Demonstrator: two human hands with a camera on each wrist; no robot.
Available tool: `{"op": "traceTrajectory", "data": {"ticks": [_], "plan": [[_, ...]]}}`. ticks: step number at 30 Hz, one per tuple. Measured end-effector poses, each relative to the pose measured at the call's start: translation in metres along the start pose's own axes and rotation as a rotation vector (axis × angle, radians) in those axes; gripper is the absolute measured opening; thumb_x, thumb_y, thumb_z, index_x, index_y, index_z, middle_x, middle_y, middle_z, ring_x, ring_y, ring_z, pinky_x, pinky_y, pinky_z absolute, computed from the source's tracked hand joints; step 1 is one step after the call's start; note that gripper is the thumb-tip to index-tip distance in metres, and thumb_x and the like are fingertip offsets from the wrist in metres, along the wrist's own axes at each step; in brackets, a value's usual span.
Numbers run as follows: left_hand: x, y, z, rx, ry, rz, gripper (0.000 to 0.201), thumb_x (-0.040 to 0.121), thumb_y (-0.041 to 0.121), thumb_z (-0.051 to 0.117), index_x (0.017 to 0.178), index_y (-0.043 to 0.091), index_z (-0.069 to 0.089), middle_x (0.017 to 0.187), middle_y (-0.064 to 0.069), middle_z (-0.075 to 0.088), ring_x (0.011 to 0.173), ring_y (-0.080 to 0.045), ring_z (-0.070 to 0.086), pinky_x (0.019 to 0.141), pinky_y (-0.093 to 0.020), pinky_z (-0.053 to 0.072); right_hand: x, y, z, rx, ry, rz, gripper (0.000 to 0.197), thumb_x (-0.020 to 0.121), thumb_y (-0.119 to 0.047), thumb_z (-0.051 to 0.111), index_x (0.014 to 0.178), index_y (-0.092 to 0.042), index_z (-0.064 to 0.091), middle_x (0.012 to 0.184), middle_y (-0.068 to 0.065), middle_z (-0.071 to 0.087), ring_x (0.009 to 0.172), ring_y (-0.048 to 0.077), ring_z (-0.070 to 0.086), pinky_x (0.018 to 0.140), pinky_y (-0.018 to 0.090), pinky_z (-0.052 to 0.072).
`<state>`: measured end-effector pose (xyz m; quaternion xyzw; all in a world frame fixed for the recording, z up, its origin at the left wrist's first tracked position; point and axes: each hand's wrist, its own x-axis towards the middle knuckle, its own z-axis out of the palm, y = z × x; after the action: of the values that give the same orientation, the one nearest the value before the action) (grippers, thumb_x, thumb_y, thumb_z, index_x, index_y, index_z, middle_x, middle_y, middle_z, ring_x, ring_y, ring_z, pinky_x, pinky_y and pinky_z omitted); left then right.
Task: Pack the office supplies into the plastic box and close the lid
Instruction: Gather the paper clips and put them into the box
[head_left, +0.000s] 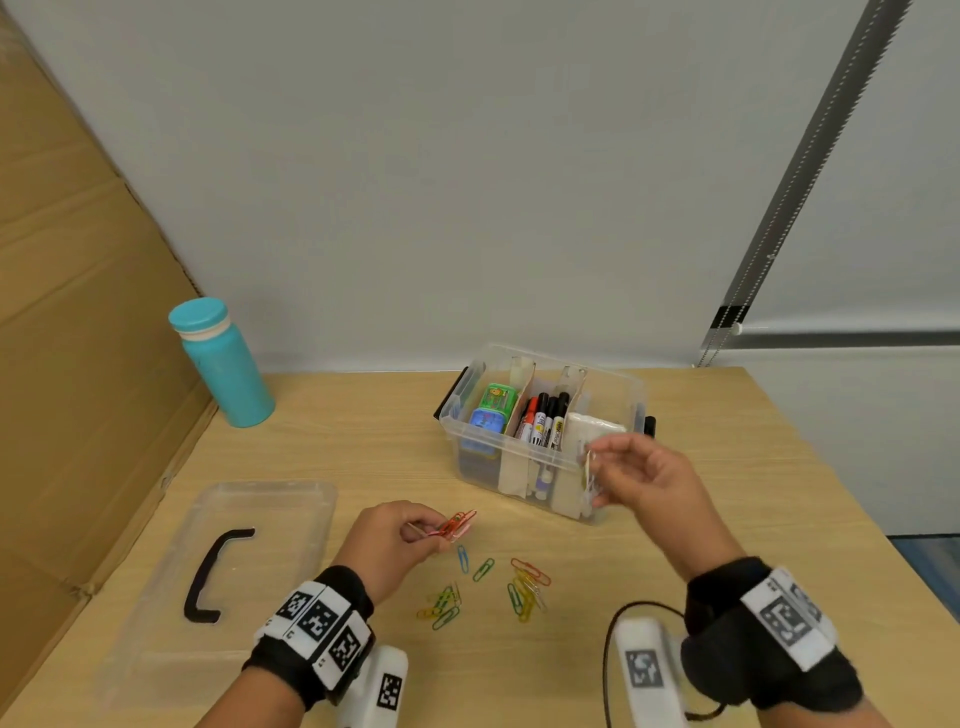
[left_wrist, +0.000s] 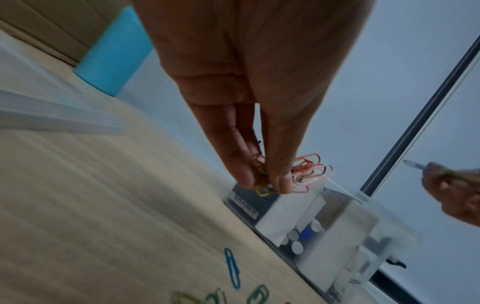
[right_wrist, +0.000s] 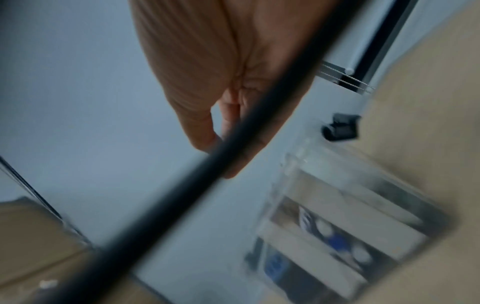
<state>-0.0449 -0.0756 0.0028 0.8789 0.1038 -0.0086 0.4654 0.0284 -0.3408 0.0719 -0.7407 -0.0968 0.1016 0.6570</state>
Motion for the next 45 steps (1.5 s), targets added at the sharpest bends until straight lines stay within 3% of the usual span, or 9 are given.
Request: {"op": "traceTrajectory", "data": {"ticks": [7,14,19,22,25,31,34,39,45], "plan": [[-0.006,0.002,0.001,-0.037,0.013,-0.01,0.033,0.073,0.011,0.079,0.073,0.042,0.066,0.077,0.004,0.07,0.059,0.003,0.059,0.068,-0.016,0.053,0.044,-0.012,-0.012,-0.38,0.256,-0.266,0.014,0.088,-0.005,0.061,0.096,-0.017,0.062,0.088,0.0,0.065,0.07,0.016,0.066,0.058,0.017,0.052],[-0.013,0.002,0.002,-0.042,0.019,-0.002,0.038,0.073,0.012,0.079,0.069,0.048,0.066,0.077,0.004,0.07,0.063,-0.002,0.06,0.068,-0.016,0.052,0.062,0.009,0.0,-1.107,-0.114,-0.166,0.027,0.097,-0.016,0.04,0.106,-0.019,0.066,0.105,-0.001,0.068,0.085,0.012,0.064,0.078,0.026,0.053],[-0.023,0.005,0.002,0.008,0.009,0.006,0.023,0.075,0.017,0.077,0.081,0.038,0.069,0.087,0.007,0.069,0.077,-0.005,0.061,0.068,-0.014,0.051,0.039,0.015,-0.01,-1.094,0.155,-0.318,0.026,0.097,-0.019,0.043,0.11,-0.016,0.064,0.109,-0.001,0.064,0.094,0.013,0.059,0.071,0.019,0.04],[-0.025,0.024,0.0,0.085,-0.009,0.088,0.019,0.078,0.022,0.075,0.089,0.037,0.07,0.087,0.015,0.066,0.082,-0.001,0.06,0.068,-0.008,0.046,0.022,0.036,-0.017,-1.059,0.288,-0.337,0.031,0.097,-0.024,0.042,0.118,-0.014,0.062,0.119,0.001,0.063,0.105,0.015,0.059,0.077,0.024,0.047],[-0.015,0.067,-0.003,0.165,0.009,0.201,0.019,0.08,0.026,0.071,0.098,0.033,0.07,0.089,0.02,0.063,0.08,0.002,0.06,0.075,-0.015,0.049,0.011,0.06,-0.017,-0.988,0.282,-0.339,0.039,0.098,-0.028,0.04,0.133,-0.017,0.054,0.14,-0.005,0.051,0.122,0.01,0.051,0.092,0.022,0.043],[0.042,0.16,0.018,0.419,0.069,0.43,0.025,0.09,0.027,0.059,0.113,0.021,0.065,0.107,0.005,0.062,0.095,-0.012,0.058,0.09,-0.025,0.047,0.003,0.08,-0.013,-0.811,0.279,-0.398,0.047,0.098,-0.031,0.034,0.144,-0.028,0.037,0.15,-0.02,0.03,0.123,-0.009,0.038,0.089,0.016,0.041],[0.079,0.178,0.048,0.638,-0.064,0.406,0.022,0.09,0.015,0.057,0.11,0.013,0.068,0.108,-0.009,0.064,0.098,-0.027,0.061,0.091,-0.037,0.049,0.005,0.083,-0.01,-0.765,0.294,-0.396,0.048,0.098,-0.032,0.031,0.145,-0.031,0.033,0.15,-0.024,0.027,0.125,-0.018,0.03,0.094,0.011,0.036],[0.1,0.178,0.084,1.019,-0.311,0.367,0.025,0.09,-0.002,0.048,0.109,-0.001,0.063,0.109,-0.02,0.065,0.099,-0.037,0.063,0.083,-0.04,0.05,0.007,0.087,-0.009,-0.768,0.29,-0.369,0.048,0.099,-0.034,0.027,0.146,-0.035,0.026,0.152,-0.024,0.023,0.125,-0.029,0.018,0.09,-0.011,0.018],[0.107,0.177,0.074,0.851,-0.383,0.358,0.036,0.091,0.009,0.054,0.127,0.009,0.057,0.125,-0.013,0.062,0.114,-0.029,0.058,0.099,-0.037,0.046,0.007,0.089,-0.009,-0.769,0.305,-0.372,0.048,0.099,-0.035,0.026,0.147,-0.037,0.023,0.151,-0.028,0.02,0.124,-0.031,0.017,0.089,-0.012,0.017]]}}
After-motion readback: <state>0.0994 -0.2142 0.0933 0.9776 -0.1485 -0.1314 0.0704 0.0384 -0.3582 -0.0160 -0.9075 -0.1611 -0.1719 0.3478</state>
